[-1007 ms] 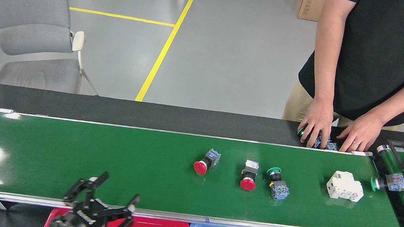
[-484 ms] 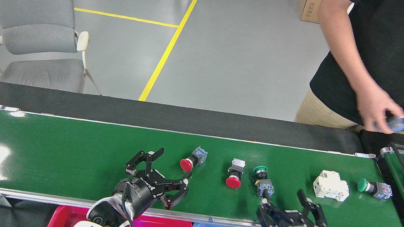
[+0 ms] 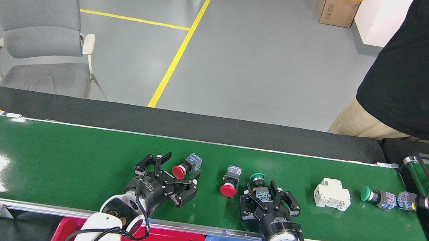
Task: Pick switch part from conveyor to tray
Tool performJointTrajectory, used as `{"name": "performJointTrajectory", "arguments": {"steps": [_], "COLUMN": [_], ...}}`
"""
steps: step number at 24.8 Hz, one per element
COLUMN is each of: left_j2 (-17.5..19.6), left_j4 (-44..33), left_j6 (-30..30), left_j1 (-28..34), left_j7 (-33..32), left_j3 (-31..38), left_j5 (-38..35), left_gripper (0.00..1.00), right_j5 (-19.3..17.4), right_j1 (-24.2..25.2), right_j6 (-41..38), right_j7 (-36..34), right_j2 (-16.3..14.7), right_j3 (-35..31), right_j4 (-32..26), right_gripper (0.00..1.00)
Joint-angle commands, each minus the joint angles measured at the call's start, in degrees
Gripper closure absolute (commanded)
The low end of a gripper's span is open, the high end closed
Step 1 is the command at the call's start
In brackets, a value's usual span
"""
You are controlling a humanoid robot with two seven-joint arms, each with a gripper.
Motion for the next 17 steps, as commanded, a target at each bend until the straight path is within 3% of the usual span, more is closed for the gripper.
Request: {"name": "performJointTrajectory", "arguments": {"steps": [1, 4, 9, 12, 16, 17], "left_j2": [0.29, 0.55, 0.73, 0.90, 2.05, 3.54], "left_j4": [0.23, 0.23, 0.23, -0.47, -8.03, -10.75], "left_j6": [0.97, 0.89, 0.27, -0.34, -8.08, -10.36], "left_j1": [-1.25, -1.33, -0.72, 0.69, 3.85, 4.82], "left_j7": [0.39, 0.57, 0.57, 0.66, 0.66, 0.66], "left_j3": [0.16, 0.42, 1.04, 0.69, 1.21, 1.39], "left_j5": [0.32, 0.50, 0.67, 1.55, 2.25, 2.43], "left_gripper": [0.28, 0.65, 0.87, 0.94, 0.94, 0.94], "right_j5": [-0.12, -0.30, -5.66, -6.01, -5.57, -5.31], "right_j1": [-0.90, 0.85, 6.39, 9.99, 11.84, 11.93], "right_j6": [-4.03, -13.34, -27.06, -35.58, -42.18, -42.00], "right_j7": [-0.20, -0.38, -0.47, -0.38, -0.29, -0.29], "right_j2": [-0.28, -1.16, -5.47, -6.00, -5.38, -5.47], "right_j3": [0.01, -0.61, -0.52, -0.43, 3.08, 5.45], "right_j4": [-1.42, -4.84, -14.25, -19.70, -21.20, -21.11], "right_gripper": [0.93, 0.93, 0.92, 0.92, 0.89, 0.80]}}
